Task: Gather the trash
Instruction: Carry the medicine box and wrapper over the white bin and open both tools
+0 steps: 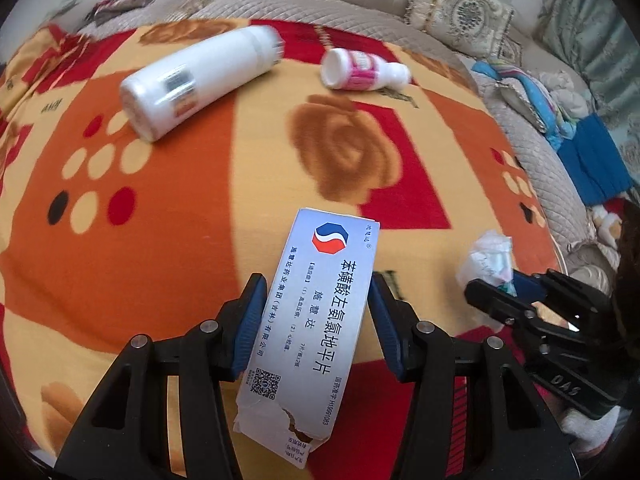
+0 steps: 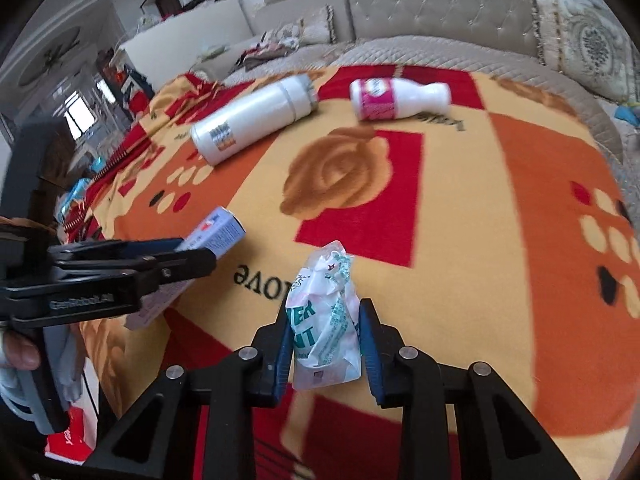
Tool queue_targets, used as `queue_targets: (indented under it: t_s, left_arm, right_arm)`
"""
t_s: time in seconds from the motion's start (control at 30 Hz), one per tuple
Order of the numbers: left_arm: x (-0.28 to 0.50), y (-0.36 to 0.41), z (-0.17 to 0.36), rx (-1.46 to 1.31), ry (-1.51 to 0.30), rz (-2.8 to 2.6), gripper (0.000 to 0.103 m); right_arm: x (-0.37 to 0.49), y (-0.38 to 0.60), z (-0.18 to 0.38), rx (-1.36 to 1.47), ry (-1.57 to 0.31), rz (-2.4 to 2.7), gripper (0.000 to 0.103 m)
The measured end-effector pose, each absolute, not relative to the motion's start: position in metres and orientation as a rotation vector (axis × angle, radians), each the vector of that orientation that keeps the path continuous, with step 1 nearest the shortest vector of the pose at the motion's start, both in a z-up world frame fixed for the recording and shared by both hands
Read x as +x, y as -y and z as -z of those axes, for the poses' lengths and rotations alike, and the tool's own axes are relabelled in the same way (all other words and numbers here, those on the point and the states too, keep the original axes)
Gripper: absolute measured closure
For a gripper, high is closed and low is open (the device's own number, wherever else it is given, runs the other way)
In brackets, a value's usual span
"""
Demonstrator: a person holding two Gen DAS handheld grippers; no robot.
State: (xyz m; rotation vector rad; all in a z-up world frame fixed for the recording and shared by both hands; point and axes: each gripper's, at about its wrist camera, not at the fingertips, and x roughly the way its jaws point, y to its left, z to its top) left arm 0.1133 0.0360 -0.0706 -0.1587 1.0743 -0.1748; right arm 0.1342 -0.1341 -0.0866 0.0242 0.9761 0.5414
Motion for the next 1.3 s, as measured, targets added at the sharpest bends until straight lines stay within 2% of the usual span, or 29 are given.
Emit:
queue_targets:
  t_s: [0.67, 1.3]
  left_arm:
    - [0.099, 0.093, 0.057, -0.054, -1.048, 0.366, 0.053]
    - [0.096, 0.215, 0.056, 0.009, -1.083, 0.548, 0.053]
  right_arm:
    - [0.082, 0.264, 0.070, 0.163, -0.917, -0.339, 0.073]
    - [0.054, 0.369, 0.077, 0.261, -0.897, -0.142, 0.073]
